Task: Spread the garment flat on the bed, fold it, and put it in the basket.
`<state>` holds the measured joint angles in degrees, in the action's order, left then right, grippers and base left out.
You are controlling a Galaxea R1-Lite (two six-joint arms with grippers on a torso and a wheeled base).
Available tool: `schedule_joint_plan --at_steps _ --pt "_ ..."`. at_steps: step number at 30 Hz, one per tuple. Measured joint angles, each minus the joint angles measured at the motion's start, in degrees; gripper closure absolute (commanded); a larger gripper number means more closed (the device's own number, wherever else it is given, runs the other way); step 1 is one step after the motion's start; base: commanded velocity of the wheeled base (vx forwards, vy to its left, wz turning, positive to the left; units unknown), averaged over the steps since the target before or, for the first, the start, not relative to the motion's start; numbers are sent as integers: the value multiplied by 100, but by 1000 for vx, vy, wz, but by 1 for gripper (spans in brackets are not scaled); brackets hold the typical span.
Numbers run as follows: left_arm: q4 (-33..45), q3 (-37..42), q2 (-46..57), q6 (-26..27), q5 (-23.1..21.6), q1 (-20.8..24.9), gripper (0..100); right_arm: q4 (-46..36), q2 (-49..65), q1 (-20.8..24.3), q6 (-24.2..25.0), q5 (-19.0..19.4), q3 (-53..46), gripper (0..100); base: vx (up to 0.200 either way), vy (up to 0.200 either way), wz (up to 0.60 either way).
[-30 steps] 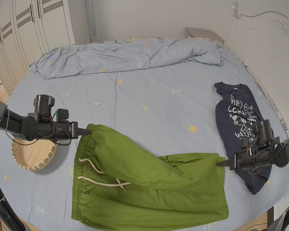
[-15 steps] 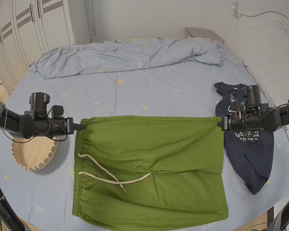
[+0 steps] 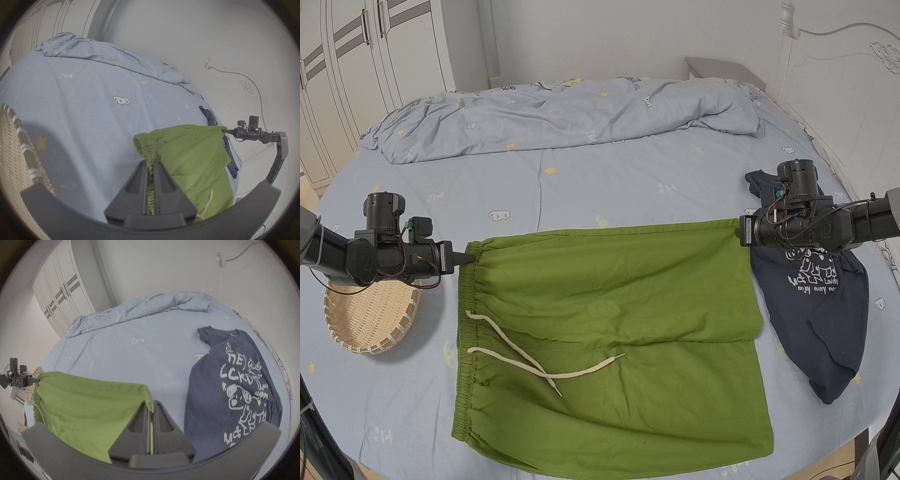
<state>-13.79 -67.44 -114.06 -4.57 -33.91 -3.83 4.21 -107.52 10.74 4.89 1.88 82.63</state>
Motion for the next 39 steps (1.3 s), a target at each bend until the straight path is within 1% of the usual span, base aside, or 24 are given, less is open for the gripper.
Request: schedule_joint_plan --at_steps 5,10,16,20,39 --pt "-105 -94 -140 -5 77 -2 100 -20 -174 20 -101 -21 463 100 0 0 0" --pt "-132 -150 -238 -5 88 -22 100 -38 -383 37 -166 -128 944 100 0 0 0" --pt "-151 -179 -290 -7 101 -79 100 -24 -603 161 -276 -206 1353 100 0 0 0" --pt "-156 -183 -308 -5 101 -135 100 -29 -764 249 -319 -382 1608 100 0 0 0" --pt "-158 -307 -496 1 113 -177 100 -24 -1053 332 -356 -422 1720 100 0 0 0"
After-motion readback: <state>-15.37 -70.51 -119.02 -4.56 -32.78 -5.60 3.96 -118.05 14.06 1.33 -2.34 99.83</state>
